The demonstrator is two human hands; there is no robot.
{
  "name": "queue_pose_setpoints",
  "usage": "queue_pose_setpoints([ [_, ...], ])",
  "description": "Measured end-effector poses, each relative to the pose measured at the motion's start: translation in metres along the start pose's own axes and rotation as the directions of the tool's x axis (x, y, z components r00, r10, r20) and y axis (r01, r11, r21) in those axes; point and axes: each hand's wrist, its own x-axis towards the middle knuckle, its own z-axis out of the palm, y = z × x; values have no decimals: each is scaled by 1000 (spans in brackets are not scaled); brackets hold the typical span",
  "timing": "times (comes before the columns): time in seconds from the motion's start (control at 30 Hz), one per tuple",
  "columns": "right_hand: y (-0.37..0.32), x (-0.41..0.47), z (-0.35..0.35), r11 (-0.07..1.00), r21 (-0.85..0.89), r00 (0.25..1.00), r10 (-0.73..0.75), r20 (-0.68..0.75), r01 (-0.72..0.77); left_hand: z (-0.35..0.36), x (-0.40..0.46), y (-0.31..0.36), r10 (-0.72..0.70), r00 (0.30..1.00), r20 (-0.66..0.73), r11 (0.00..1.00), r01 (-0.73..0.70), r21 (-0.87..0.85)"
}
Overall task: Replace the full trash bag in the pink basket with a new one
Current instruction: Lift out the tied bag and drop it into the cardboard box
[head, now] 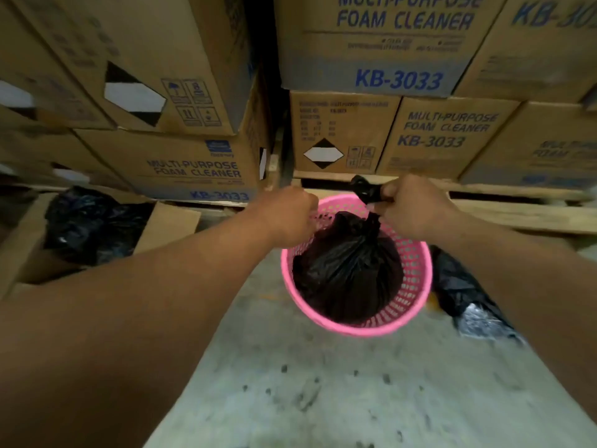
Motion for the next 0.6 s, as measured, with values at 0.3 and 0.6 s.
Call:
queue_pose_setpoints([
  [0.3, -158, -90, -215, 975, -87, 979, -202, 27, 204, -215, -151, 15, -223, 975, -10, 973, 222, -65],
  [0.6, -331, -135, -300, 905, 106, 909, -416, 16, 412, -318, -316, -34, -508, 860, -50, 860, 503, -83],
])
